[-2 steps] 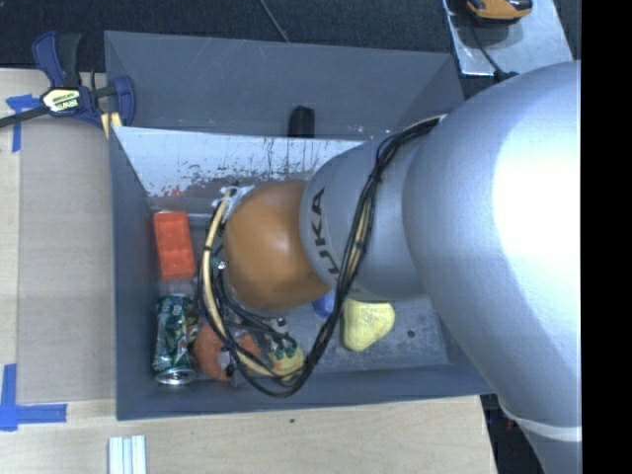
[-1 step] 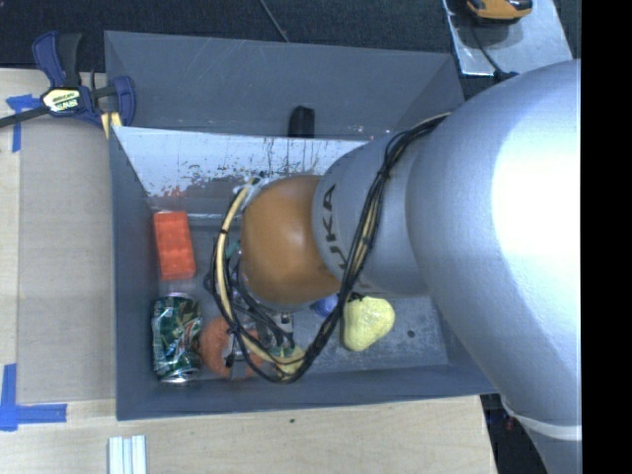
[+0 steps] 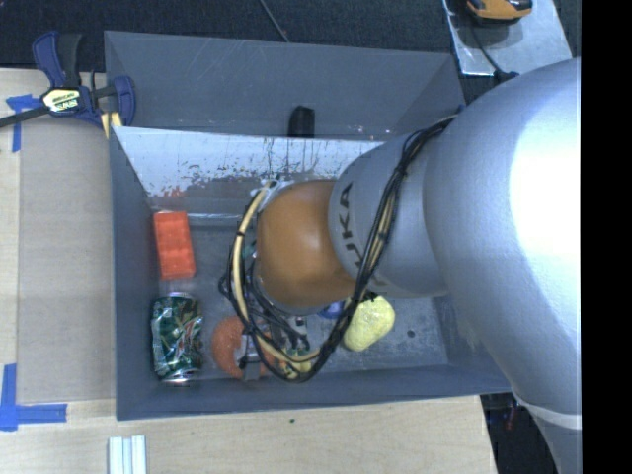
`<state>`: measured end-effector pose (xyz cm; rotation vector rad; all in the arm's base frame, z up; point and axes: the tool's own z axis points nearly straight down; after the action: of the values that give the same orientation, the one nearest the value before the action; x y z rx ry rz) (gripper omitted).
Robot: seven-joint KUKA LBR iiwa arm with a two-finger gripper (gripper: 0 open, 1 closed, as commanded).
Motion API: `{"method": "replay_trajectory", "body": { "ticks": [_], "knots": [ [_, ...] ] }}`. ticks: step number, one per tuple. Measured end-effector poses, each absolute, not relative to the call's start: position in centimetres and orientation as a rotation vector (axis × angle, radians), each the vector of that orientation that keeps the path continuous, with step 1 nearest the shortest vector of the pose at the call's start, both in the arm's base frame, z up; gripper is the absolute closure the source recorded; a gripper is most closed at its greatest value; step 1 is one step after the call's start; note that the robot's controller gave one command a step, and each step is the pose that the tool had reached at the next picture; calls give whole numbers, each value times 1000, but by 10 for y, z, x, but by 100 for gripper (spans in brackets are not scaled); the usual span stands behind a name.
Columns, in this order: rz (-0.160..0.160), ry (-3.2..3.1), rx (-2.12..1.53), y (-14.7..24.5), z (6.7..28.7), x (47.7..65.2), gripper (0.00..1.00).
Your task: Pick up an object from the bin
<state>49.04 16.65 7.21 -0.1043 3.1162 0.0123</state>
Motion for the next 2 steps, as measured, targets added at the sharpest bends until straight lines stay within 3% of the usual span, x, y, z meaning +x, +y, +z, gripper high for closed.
{"method": "replay_trajectory", "body": {
  "ticks": [1,2],
  "knots": [
    [15,3117,160,151,71,493,0],
    [14,3114,84,152,71,488,0]
  ]
}}
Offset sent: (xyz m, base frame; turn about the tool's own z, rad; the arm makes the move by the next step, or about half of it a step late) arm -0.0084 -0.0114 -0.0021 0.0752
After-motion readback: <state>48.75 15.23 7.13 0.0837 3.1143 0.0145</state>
